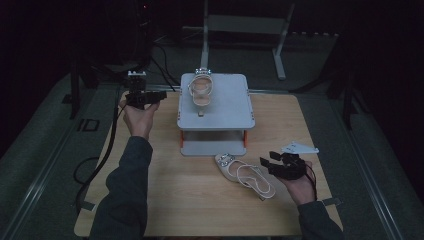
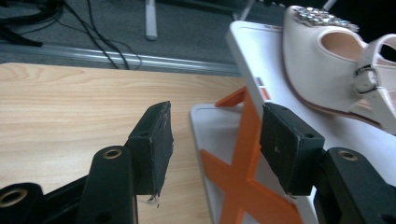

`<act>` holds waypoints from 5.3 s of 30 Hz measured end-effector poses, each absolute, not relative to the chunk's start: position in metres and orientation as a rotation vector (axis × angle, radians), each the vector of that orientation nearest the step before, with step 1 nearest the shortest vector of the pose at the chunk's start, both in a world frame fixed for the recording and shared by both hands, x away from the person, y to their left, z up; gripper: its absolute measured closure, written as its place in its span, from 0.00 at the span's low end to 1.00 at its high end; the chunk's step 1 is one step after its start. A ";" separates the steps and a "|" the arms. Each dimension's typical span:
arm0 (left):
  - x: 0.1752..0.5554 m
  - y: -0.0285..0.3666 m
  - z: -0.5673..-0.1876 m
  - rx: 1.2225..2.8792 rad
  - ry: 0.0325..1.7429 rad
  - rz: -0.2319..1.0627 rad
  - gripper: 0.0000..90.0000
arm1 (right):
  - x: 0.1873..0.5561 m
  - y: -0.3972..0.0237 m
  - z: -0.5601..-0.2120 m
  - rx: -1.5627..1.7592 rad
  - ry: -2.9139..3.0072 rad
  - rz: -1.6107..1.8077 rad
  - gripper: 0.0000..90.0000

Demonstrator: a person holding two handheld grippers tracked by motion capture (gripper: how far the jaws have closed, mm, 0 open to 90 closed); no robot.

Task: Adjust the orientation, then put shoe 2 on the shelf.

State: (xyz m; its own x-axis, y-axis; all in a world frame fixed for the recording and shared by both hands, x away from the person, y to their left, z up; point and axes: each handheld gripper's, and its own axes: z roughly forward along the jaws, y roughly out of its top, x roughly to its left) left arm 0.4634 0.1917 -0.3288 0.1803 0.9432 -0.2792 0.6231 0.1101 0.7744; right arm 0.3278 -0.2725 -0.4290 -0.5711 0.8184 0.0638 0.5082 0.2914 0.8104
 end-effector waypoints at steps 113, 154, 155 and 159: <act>0.453 0.202 -0.334 1.569 1.516 0.501 0.49 | 0.351 -0.263 -0.459 1.726 2.394 0.962 0.96; 0.450 0.197 -0.336 1.576 1.498 0.500 0.49 | 0.391 -0.339 -0.432 2.132 1.861 1.097 0.96; 0.450 0.197 -0.336 1.575 1.496 0.500 0.49 | 0.393 -0.339 -0.432 2.140 1.854 1.100 0.96; 0.450 0.196 -0.337 1.581 1.492 0.497 0.49 | 0.401 -0.341 -0.428 2.165 1.828 1.138 0.96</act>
State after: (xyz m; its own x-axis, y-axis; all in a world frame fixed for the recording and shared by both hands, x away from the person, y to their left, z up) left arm 0.4500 0.1955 -0.3372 0.1981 0.9410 -0.2742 0.5882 0.1096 0.8013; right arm 0.4013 -0.3407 -0.4283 0.0074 0.8800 0.4748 0.8144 -0.2809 0.5079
